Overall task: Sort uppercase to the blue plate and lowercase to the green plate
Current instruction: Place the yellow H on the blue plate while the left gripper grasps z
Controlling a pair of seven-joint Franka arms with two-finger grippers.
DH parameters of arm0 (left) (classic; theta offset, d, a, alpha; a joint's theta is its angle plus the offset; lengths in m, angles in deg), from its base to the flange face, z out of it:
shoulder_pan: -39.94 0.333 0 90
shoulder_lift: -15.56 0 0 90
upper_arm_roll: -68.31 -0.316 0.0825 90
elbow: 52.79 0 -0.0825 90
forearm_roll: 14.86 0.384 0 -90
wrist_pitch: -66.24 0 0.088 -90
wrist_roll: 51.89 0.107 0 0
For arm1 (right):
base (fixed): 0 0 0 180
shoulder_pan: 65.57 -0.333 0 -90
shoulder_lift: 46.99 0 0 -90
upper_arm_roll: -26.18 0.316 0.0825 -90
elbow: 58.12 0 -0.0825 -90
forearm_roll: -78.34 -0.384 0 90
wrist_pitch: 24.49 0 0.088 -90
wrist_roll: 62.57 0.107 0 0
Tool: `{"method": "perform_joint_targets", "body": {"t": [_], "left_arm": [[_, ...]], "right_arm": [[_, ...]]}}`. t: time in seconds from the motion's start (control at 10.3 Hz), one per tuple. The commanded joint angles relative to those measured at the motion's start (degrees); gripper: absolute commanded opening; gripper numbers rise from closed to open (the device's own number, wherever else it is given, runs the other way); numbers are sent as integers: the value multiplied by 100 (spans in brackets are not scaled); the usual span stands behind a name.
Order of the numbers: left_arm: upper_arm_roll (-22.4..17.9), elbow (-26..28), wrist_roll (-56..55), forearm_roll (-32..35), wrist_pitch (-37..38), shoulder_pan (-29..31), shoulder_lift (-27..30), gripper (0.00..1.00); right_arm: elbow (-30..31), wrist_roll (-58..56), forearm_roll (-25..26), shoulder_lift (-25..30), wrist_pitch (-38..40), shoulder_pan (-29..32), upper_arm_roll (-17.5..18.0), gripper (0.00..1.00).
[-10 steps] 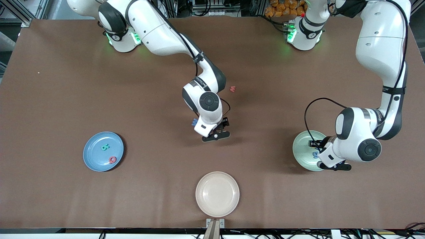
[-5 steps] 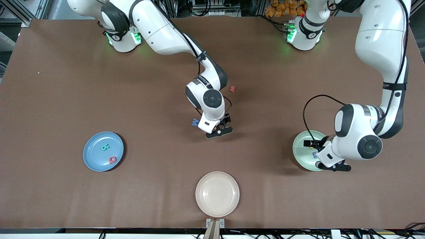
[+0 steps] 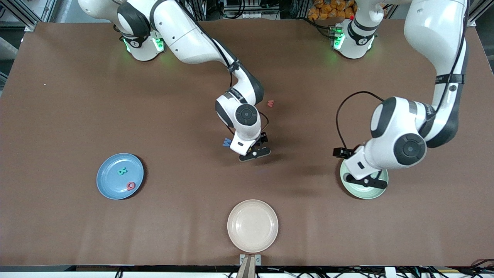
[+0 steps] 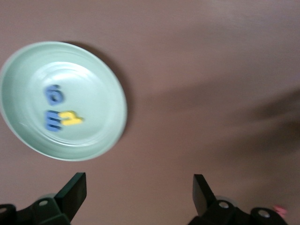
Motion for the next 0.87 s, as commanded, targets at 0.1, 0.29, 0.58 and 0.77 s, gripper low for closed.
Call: {"method": "perform_joint_targets", "body": {"t": [0.1,0.29,0.58,0.77], "left_arm": [[870,1505,-858,-88,-777,60,948,100],[1205,2571,-1079,-88,-1711,86,1398,100],[1925,3213,-2148,-9,-2650,25,1338,100],[2190,3636,-2274,0,-3075,7,1329,100]], "right_arm": [[146,-265,81,187,170,63,-5,100],[146,-266,90,187,224,64,-5,100],[146,-240,107,205,224,29,-14,59],[155,-187,107,231,224,20,-14,0]]}}
